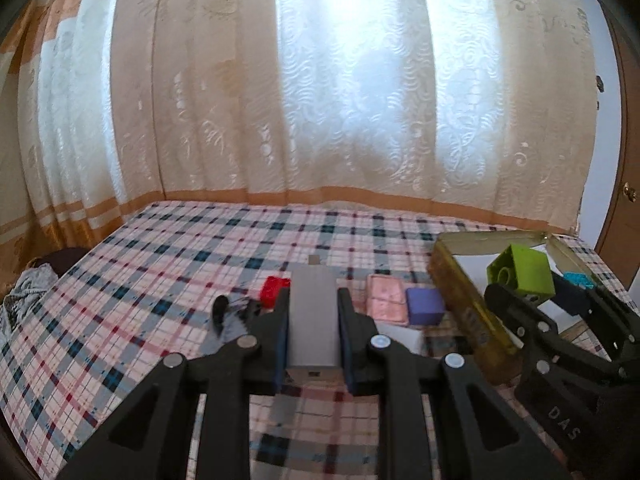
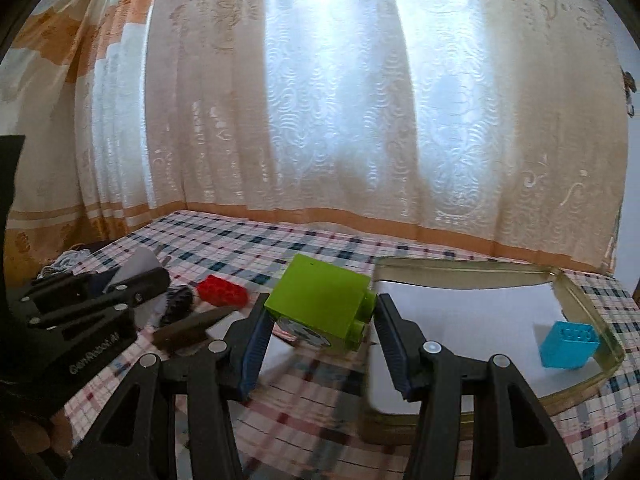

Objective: Organize rigid objects
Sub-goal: 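Carry the green block and white box over the gold tray with both tools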

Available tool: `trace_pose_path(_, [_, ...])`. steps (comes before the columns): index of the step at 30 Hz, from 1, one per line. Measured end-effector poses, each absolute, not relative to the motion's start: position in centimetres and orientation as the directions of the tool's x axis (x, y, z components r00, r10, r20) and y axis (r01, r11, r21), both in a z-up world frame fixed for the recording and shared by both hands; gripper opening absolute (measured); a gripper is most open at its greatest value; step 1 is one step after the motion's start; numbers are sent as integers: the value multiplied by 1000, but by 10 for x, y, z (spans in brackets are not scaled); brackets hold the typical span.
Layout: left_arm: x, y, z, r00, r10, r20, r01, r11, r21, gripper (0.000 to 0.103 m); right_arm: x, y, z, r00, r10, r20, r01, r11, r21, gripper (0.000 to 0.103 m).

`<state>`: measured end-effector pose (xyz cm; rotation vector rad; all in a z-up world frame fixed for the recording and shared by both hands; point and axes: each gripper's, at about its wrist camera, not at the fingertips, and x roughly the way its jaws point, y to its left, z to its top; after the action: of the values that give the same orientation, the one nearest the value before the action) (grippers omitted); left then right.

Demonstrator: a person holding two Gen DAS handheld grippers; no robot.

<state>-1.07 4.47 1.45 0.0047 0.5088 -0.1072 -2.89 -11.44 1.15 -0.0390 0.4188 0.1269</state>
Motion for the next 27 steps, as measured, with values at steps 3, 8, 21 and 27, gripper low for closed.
trace_pose_path(3, [-10,33,17,867,-117,-485,119,993,-26,20,-29,-124,13,910,95,-405,-109,994,-14,54])
trace_pose_path(8, [-10,11,21,867,-136,-480,148,989,-13,20,-29,-141,16,914,67,-400,-85,996,-28,54])
trace_pose_path(21, [1,-44,30,862,-200,-465,218,976,-15,20,-19,-205,18,918,-42,-394,38,999,-19,54])
trace_pose_path(27, [8,-74,29,850,-243,-467,262,965,-25,20,-16,-236,19,916,-82,-392,95,995,14,54])
